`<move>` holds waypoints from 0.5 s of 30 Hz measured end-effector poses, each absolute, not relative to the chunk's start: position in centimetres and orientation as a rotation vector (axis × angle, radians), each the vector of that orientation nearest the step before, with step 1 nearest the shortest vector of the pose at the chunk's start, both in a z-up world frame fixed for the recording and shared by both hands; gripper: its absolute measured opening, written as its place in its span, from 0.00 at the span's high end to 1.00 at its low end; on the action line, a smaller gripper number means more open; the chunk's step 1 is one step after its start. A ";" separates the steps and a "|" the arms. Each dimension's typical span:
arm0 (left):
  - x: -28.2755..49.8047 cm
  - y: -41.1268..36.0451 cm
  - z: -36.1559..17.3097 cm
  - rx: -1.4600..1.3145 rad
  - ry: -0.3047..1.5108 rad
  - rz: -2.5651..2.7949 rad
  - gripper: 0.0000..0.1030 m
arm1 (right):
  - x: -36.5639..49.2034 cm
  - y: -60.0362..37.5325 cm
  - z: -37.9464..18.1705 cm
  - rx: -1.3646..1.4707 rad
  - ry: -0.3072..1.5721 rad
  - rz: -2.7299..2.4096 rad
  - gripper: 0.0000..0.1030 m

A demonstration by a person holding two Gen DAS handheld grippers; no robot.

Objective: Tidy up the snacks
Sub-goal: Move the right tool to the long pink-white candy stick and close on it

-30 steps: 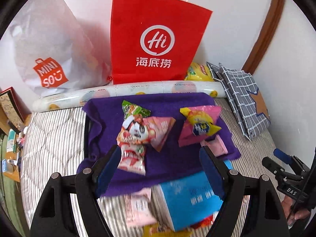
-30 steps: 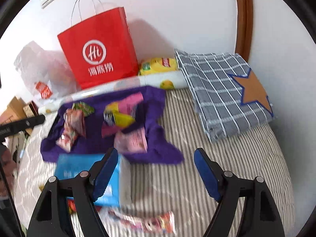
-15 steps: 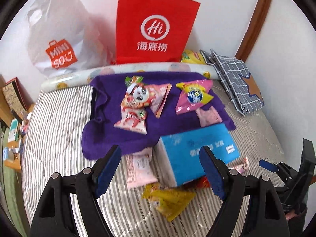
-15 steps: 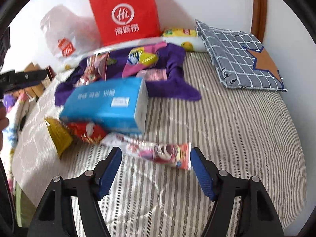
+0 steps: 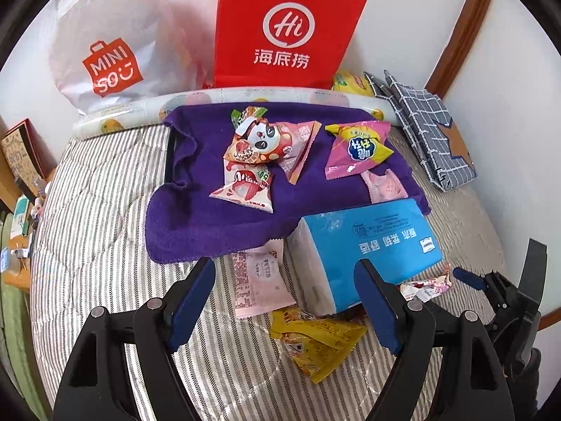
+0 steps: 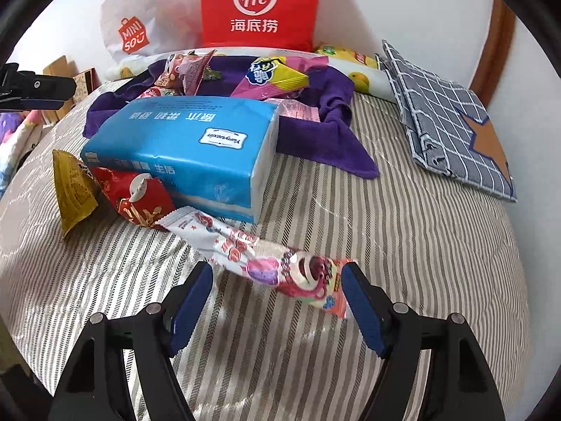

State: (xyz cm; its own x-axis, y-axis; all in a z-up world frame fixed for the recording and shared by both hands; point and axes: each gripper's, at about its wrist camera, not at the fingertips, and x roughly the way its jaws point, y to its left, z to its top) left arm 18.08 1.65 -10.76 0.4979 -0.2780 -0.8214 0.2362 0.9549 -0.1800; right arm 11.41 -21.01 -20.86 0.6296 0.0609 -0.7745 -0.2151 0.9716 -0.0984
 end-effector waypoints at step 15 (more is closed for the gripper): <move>17.7 3.3 -11.1 -0.089 1.017 -0.289 0.22 | 11.9 -23.1 -20.4 -0.062 0.915 0.213 0.70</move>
State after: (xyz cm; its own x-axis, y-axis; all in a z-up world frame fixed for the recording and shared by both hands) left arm 17.68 3.27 -11.09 0.4915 -0.2789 -0.8250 0.1970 0.9584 -0.2066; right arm 11.91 -23.12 -20.39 0.5907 0.1570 -0.7915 -0.2092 0.9771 0.0377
